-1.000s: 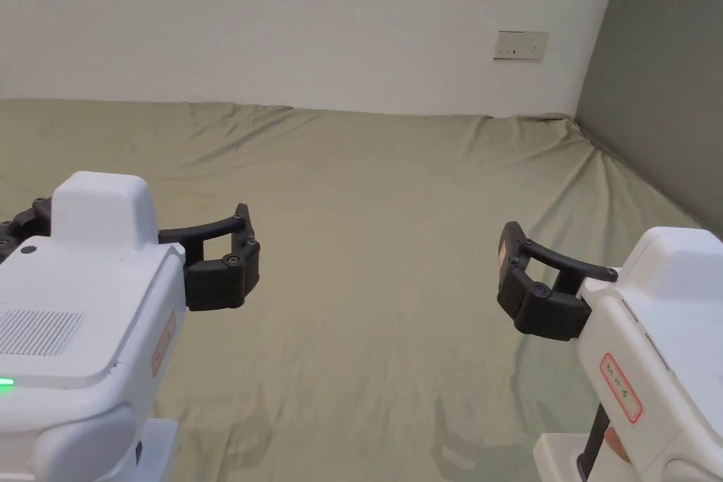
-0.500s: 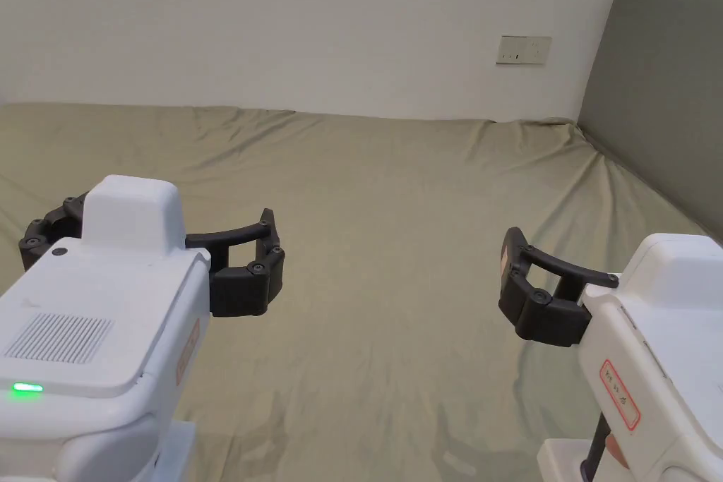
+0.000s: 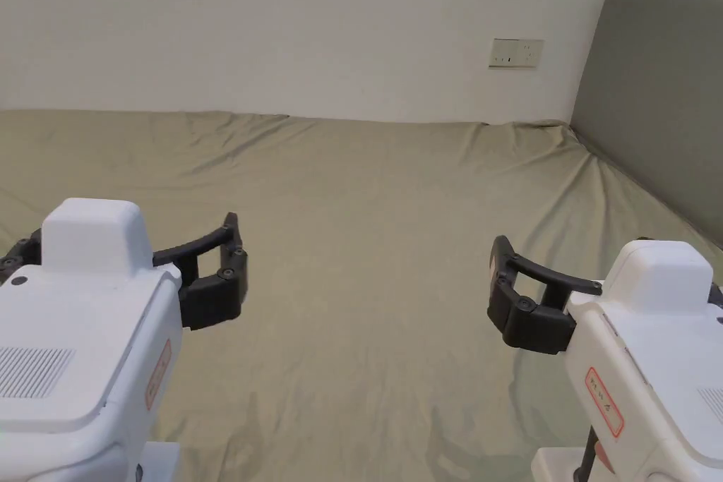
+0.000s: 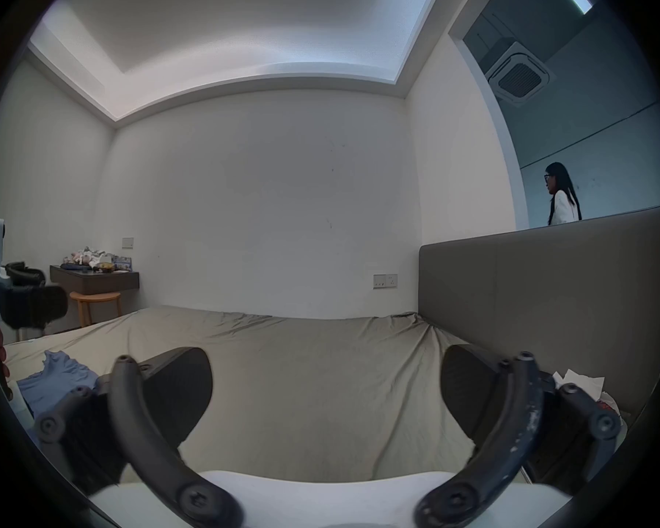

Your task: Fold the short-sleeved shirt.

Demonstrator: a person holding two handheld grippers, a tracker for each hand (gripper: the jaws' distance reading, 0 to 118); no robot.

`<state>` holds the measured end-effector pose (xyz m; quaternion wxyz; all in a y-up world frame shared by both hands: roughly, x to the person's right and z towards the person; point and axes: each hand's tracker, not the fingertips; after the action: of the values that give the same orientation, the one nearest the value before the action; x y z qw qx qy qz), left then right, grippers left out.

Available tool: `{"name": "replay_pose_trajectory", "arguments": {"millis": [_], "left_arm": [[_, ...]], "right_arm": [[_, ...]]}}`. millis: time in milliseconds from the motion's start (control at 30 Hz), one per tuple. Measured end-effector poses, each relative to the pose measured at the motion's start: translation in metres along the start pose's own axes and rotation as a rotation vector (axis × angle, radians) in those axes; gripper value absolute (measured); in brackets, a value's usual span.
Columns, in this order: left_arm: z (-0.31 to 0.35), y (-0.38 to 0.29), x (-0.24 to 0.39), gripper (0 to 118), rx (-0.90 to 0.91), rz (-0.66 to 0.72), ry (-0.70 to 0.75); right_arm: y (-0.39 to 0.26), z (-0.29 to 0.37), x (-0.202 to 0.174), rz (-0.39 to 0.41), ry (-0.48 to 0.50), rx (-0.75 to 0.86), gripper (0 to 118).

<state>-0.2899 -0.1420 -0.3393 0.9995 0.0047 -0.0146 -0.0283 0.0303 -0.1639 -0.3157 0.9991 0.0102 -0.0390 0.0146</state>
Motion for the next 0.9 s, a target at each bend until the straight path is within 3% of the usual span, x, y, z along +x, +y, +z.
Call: {"name": "replay_pose_trajectory", "arguments": {"millis": [67,100,133,167,267,400,633,767,900], "left_arm": [[-0.001,0.001,-0.001,37,0.004,0.004,0.005],[-0.004,0.003,-0.001,15,-0.013,0.004,0.017],[-0.006,0.003,-0.002,1,-0.029,0.006,0.025],[-0.006,0.002,-0.002,0,-0.038,0.009,0.027],[-0.005,-0.002,-0.006,0,-0.064,0.000,-0.012],[-0.004,-0.006,-0.003,0,-0.065,-0.013,-0.013],[0.000,-0.002,-0.008,0,-0.079,0.016,-0.006],[0.024,0.000,-0.039,0,-0.080,0.030,0.086],[0.065,-0.003,-0.087,0,-0.104,-0.006,0.296]], "right_arm": [[-0.002,0.002,0.000,-0.004,0.010,-0.001,62],[-0.004,0.002,-0.001,-0.013,-0.002,0.007,21],[-0.005,0.001,-0.001,-0.024,-0.044,0.011,2],[-0.005,0.000,0.001,-0.040,-0.081,0.007,1],[-0.003,-0.001,0.009,-0.064,-0.051,-0.032,0],[-0.003,0.001,0.007,-0.002,-0.087,-0.029,0],[0.004,-0.002,-0.006,-0.012,-0.033,-0.021,0],[0.007,-0.012,-0.039,-0.035,0.103,-0.013,0],[0.011,-0.027,-0.096,-0.071,0.315,-0.017,0]]}}
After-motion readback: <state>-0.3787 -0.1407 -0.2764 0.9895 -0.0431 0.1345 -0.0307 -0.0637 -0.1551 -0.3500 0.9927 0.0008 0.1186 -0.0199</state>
